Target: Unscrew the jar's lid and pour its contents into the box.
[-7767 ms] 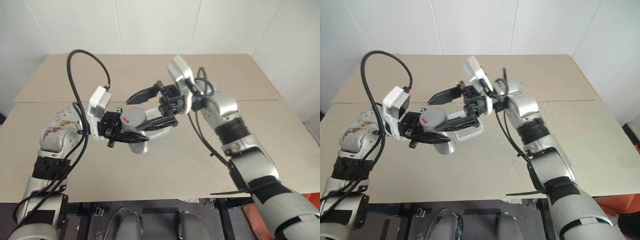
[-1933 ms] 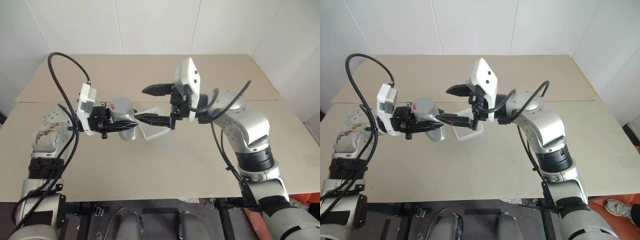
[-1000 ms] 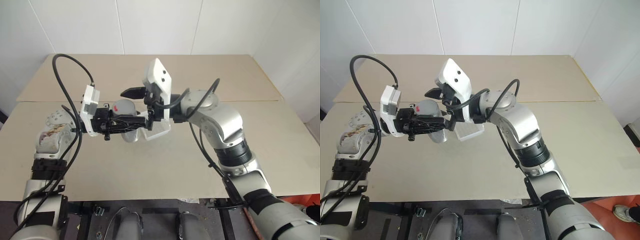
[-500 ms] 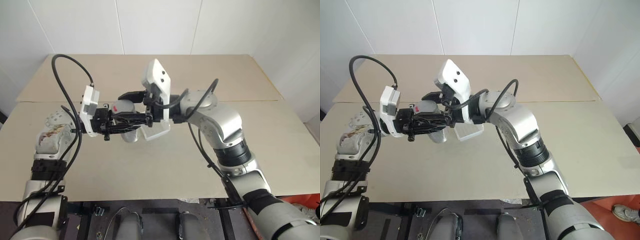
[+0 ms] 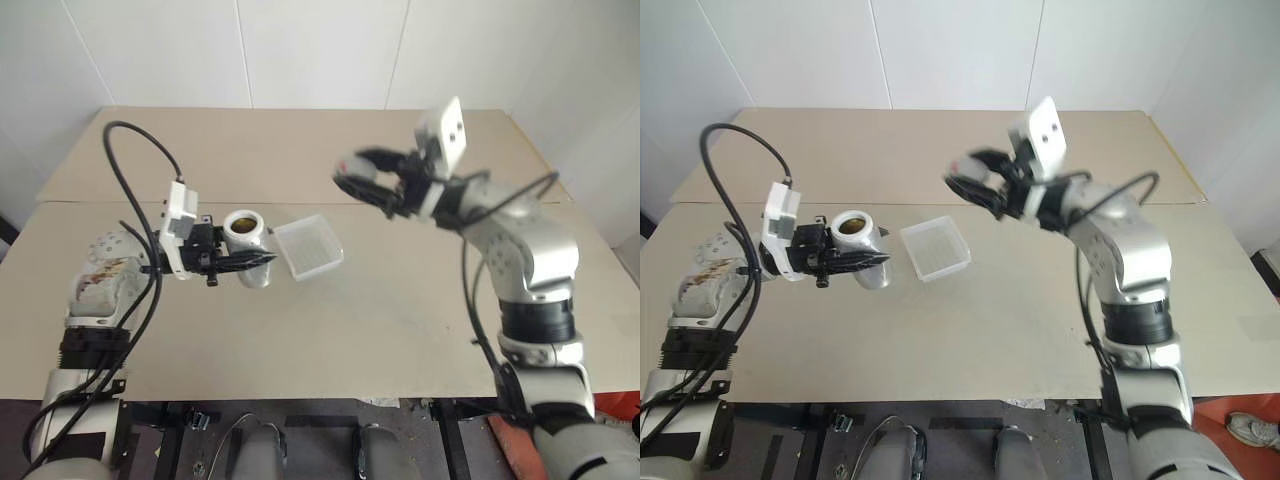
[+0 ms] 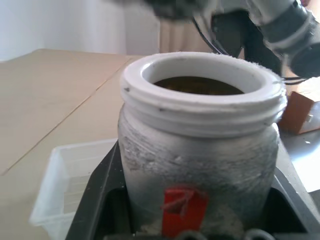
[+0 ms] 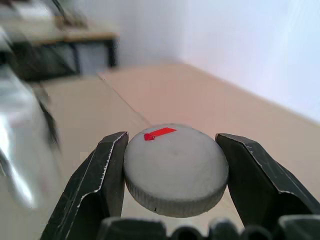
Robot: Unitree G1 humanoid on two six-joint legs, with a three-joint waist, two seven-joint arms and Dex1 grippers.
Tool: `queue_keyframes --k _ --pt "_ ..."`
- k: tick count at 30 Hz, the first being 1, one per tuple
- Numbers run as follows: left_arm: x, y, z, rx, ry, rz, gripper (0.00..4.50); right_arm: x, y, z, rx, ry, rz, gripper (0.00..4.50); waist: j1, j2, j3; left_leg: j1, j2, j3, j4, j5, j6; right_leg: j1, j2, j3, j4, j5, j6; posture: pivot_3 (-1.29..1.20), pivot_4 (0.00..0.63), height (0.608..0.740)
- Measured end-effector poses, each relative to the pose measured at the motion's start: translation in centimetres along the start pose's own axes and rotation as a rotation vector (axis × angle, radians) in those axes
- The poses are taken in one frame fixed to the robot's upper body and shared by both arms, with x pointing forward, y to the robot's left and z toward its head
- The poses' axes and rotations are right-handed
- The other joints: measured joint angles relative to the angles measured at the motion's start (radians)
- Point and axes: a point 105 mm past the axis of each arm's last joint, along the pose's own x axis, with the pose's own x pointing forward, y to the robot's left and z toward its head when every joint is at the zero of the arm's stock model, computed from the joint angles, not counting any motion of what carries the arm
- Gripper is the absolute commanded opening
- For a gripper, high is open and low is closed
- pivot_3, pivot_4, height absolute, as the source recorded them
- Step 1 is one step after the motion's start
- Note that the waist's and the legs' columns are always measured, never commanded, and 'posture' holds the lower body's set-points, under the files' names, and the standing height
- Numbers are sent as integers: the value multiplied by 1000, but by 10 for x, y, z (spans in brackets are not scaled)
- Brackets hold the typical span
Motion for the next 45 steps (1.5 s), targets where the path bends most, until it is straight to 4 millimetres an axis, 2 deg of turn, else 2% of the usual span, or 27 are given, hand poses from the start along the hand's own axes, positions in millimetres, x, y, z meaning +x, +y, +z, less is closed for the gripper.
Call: queue_keyframes --k 1,4,9,11,13,14,15,19,22,24,26,28,31,34,37,41,45 --pt "-3 5 2 14 -2 33 1942 -6 -2 -17 19 43 -33 2750 -3 0 0 0 0 0 0 0 0 -1 0 1 0 0 0 0 150 740" --pt "-3 18 10 46 -17 102 1942 -15 -3 -48 33 119 -104 2750 -8 0 0 1 0 0 0 0 0 0 0 2 -3 0 0 0 150 740" --pt "-6 24 14 65 -30 152 1942 -25 5 -108 73 272 -205 2750 -7 0 0 2 0 0 0 0 0 0 0 2 -3 0 0 0 150 740" --pt "-6 25 13 64 -32 162 1942 -26 9 -130 97 329 -244 3467 -7 0 0 2 -1 1 0 0 0 1 0 2 -4 0 0 0 150 740" --pt "-5 26 13 62 -36 168 1942 -26 9 -136 106 347 -267 4043 -6 0 0 2 -1 1 1 0 0 0 0 2 -3 0 0 0 150 740" --pt "-5 26 13 62 -37 168 1942 -26 8 -136 100 347 -270 4361 -6 0 0 2 -1 1 0 0 0 1 0 2 -3 0 0 0 150 740" --pt "-5 26 12 65 -33 168 1942 -27 8 -135 94 347 -268 4438 -5 0 0 2 -1 0 0 0 0 1 0 2 -4 0 0 0 150 740" --pt "-3 29 8 114 11 179 1942 -31 10 -119 37 346 -214 4438 -3 0 0 2 -1 0 0 0 0 1 0 2 -4 0 0 0 150 740" --pt "3 45 6 246 96 249 1942 -38 14 -88 16 291 -144 4438 3 0 0 2 -1 0 1 0 0 2 0 2 -5 0 0 0 150 740" --pt "11 58 13 361 127 315 1942 -40 19 -62 11 248 -82 4438 7 0 0 2 -1 0 1 0 0 3 0 1 -6 0 0 0 150 740" --pt "26 67 22 545 166 352 1942 -39 27 -43 40 238 10 4438 11 -1 0 2 -1 -1 1 0 0 4 0 1 -7 1 -1 0 150 740" --pt "40 75 24 776 258 367 1942 -39 36 -32 57 254 95 4438 15 -1 0 2 -2 0 1 0 0 3 0 1 -8 1 -1 0 150 740" --pt "56 87 14 1309 536 298 1942 -44 46 -27 51 287 199 4438 19 -1 1 0 -2 0 0 0 0 2 0 1 -8 1 0 0 150 740" --pt "76 93 12 1836 640 121 1942 -42 53 -25 46 295 264 4438 24 -2 1 -1 -3 0 1 0 0 1 -1 1 -8 1 1 0 150 740" --pt "95 89 4 2097 575 -17 1942 -38 55 -18 21 284 287 4438 26 -2 1 -2 -4 0 1 0 0 0 -3 1 -8 1 2 0 150 740" --pt "115 79 -18 2243 482 -99 1942 -36 57 -12 14 266 303 4438 25 -2 1 -4 -4 0 1 0 0 -1 -3 0 -8 1 2 0 150 740" --pt "130 72 -28 2398 416 -148 1942 -36 56 -10 16 253 292 4438 24 -2 1 -5 -4 0 1 0 0 -2 -3 0 -7 1 2 0 150 740"
